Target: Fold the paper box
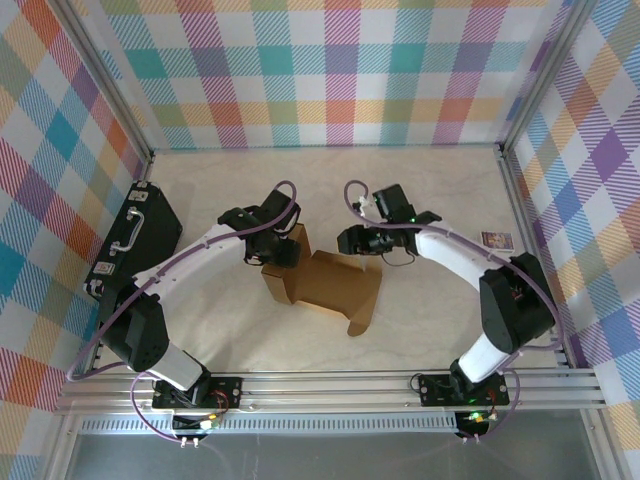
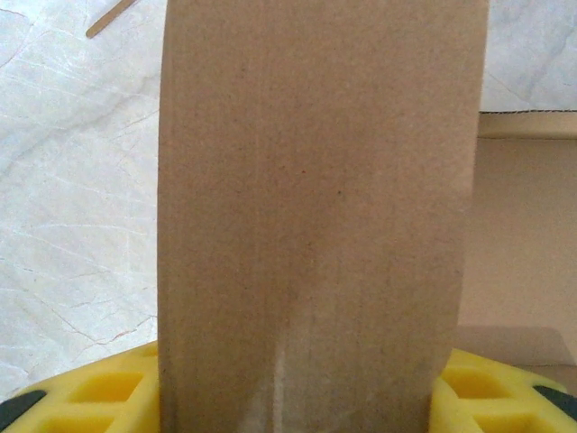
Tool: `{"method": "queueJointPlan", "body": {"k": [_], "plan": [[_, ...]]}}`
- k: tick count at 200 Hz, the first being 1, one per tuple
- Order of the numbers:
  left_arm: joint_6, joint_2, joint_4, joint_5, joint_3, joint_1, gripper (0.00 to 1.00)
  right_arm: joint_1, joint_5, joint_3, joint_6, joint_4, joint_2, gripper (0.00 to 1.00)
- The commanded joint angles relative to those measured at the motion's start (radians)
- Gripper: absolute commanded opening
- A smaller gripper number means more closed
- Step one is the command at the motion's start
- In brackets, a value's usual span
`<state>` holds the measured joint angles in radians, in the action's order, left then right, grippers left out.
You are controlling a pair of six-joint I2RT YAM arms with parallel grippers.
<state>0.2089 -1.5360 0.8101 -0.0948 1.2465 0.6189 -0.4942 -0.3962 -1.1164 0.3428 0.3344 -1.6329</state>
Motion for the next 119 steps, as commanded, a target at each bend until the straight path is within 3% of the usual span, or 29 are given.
{"method": "queueJointPlan", "body": {"k": [1,39,119], "plan": [[-0.011,-0.026,0.058,0.015,0.011,0.0,0.5,0.02,0.034,-0.047,-0.032,0.048,-0.079,0.46],[-0.011,-0.026,0.056,0.017,0.01,0.0,0.5,0.023,0.006,-0.086,-0.083,0.038,-0.162,0.44],[-0.011,-0.035,0.059,0.012,0.013,0.002,0.5,0.024,-0.01,-0.032,-0.154,0.011,-0.156,0.47]]}}
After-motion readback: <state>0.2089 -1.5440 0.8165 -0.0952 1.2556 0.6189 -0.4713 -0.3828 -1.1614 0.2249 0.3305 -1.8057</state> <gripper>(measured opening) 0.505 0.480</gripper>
